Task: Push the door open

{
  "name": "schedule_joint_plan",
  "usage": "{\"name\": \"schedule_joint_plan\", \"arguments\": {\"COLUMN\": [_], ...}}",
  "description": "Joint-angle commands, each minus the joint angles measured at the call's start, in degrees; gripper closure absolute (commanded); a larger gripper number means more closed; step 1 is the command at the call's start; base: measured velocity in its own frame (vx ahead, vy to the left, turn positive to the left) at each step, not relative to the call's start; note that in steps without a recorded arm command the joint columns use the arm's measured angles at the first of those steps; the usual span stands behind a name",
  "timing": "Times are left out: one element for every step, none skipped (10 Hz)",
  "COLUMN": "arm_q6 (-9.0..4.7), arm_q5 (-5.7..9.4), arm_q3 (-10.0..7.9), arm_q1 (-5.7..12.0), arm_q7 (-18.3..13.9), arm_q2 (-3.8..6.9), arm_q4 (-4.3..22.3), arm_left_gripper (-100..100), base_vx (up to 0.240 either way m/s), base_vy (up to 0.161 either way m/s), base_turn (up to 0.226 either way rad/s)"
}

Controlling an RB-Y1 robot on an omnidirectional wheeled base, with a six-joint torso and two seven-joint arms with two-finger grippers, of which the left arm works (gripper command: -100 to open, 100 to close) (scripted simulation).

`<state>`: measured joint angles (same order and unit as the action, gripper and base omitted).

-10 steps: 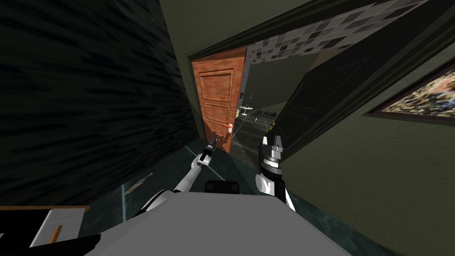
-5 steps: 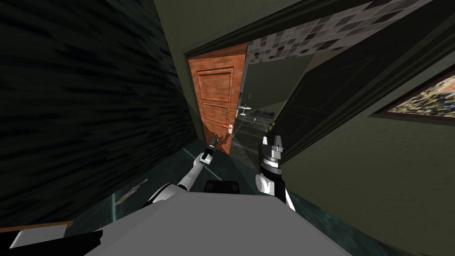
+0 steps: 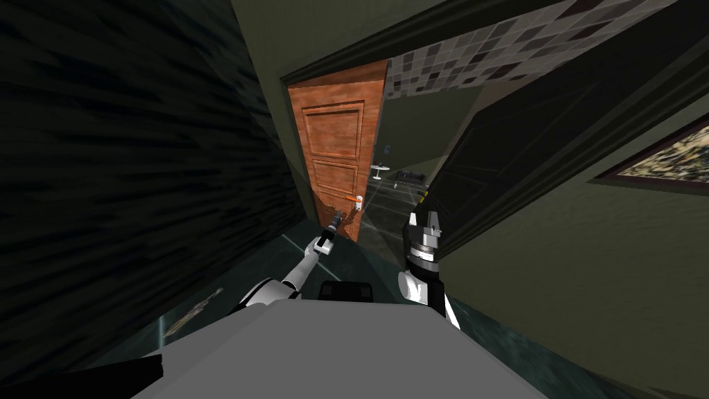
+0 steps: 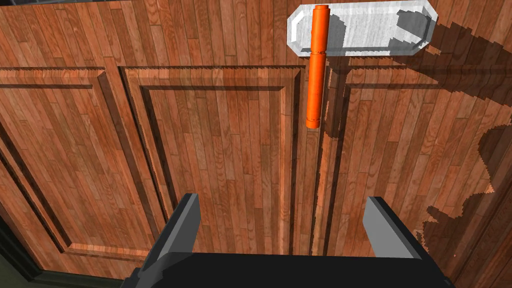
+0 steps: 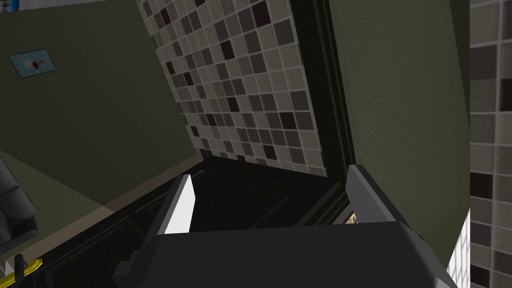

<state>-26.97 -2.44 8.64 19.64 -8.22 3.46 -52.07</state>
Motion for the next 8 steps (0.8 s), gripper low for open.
{"name": "schedule_joint_plan", "arguments": {"arm_q6": [-0.26,-0.29,-0.36,-0.40,-0.44,-0.47,-0.53,-0.56], "arm_q5": [0.04,0.05,0.08,0.09,0.10,0.11,0.13,0.14], "arm_q3": [0.14,0.21,0.35,0.42,0.49,0.56,0.67,0.73], "arm_q1": [1.21,1.86,3.10,3.72,4.34,4.96,5.99,6.48], "arm_q7": [-0.11,-0.13,-0.16,-0.18,-0.19,-0.21,-0.24,-0.25], "arm_q2": [-0.19,-0.38,-0.76,-0.95,-1.14,-1.34,-1.73,-1.93], "arm_q4": [2.06,3.10,5.07,6.06,7.04,8.03,9.65,10.44], "arm_left_gripper": [-100,-100,-100,-100,-100,-100,-100,-100], "base_vx": [0.088,0.079,0.101,0.101,0.078,0.073,0.087,0.079], "base_vy": [0.043,0.044,0.061,0.073,0.058,0.043,0.040,0.050], "base_turn": [-0.060,-0.054,-0.065,-0.072,-0.044,-0.037,-0.074,-0.047]}}
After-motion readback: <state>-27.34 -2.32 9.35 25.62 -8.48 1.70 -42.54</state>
